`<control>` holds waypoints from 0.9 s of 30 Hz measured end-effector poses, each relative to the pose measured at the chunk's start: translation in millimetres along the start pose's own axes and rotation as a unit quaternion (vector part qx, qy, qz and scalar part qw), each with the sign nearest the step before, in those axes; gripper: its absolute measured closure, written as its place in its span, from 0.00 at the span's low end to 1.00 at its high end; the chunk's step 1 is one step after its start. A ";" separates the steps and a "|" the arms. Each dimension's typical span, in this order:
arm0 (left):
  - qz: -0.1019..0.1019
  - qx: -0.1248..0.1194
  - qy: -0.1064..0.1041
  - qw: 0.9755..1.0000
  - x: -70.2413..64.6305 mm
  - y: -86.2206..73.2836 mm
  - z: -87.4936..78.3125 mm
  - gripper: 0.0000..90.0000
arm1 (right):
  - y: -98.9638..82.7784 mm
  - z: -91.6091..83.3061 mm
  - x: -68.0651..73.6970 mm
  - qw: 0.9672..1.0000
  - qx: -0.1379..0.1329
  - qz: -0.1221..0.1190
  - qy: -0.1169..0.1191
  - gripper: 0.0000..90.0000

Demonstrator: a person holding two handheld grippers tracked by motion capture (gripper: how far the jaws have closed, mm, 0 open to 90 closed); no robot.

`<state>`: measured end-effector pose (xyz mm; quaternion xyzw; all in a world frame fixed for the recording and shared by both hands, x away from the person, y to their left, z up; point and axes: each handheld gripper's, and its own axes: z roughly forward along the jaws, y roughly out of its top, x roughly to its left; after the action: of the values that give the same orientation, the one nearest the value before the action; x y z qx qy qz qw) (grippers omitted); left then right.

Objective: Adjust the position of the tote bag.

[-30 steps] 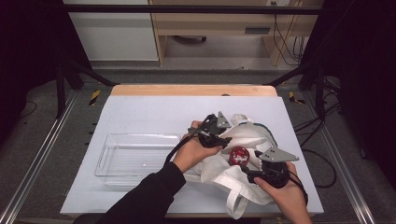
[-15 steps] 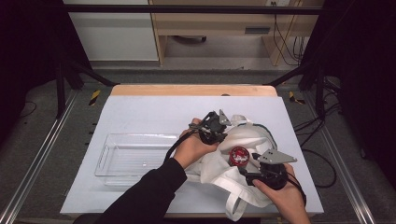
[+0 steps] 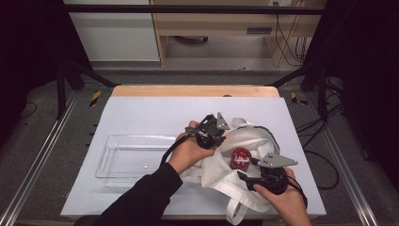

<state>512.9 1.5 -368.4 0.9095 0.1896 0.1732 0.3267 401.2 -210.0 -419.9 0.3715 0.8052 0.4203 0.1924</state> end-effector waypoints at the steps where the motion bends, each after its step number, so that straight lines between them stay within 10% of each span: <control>1: 0.000 -0.001 0.000 1.000 -0.8 -0.7 -0.7 0.89 | -0.5 -0.2 0.3 1.000 0.001 -0.002 0.002 0.36; 27: 0.007 0.002 0.000 1.000 1.9 8.3 -13.7 0.90 | -4.9 12.5 11.0 0.996 0.045 -0.016 0.078 0.54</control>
<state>510.4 3.7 -352.6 0.9117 0.1836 0.1748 0.3234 399.6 -196.8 -431.0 0.3328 0.8419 0.4080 0.1186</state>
